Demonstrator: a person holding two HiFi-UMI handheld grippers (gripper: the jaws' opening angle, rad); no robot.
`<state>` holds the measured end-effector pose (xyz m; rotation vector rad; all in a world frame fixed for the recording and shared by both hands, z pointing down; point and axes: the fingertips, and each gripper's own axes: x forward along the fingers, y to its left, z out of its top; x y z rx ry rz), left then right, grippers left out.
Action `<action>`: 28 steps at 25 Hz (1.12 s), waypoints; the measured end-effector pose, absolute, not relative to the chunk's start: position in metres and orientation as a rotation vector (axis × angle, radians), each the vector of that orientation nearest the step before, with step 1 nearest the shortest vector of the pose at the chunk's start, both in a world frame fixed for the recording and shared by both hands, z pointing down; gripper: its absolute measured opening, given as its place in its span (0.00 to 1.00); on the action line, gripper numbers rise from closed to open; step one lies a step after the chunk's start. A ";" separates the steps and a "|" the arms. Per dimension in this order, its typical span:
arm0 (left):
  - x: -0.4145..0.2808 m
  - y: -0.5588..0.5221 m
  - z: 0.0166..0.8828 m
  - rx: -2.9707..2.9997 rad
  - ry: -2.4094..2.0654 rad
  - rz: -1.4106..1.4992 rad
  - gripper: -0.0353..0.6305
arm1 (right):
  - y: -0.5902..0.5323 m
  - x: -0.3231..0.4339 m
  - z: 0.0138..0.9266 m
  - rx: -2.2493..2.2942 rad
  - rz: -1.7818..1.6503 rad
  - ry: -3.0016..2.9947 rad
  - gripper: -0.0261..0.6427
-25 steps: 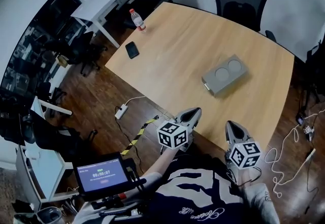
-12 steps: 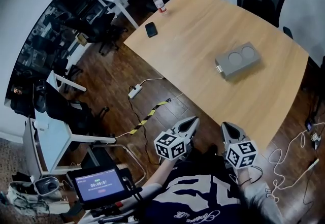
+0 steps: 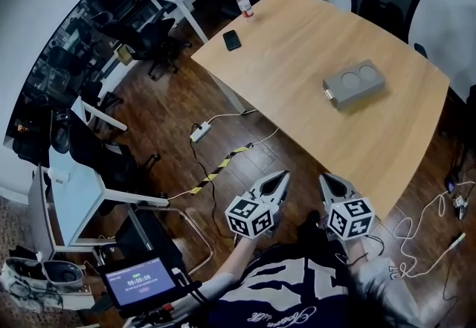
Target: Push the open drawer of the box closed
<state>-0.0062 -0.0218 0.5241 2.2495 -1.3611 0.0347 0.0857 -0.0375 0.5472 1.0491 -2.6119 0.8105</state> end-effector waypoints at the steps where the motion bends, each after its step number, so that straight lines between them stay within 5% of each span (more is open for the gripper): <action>1: -0.007 -0.008 0.524 2.253 -1.358 0.038 0.05 | -0.028 0.081 0.545 1.048 0.799 -2.619 0.02; 15: -0.055 0.168 0.540 2.149 -1.371 -0.038 0.05 | 0.139 0.044 0.540 1.068 0.744 -2.570 0.02; 28: 0.023 0.189 0.502 2.269 -1.255 -0.122 0.05 | 0.165 0.098 0.497 1.171 0.707 -2.637 0.02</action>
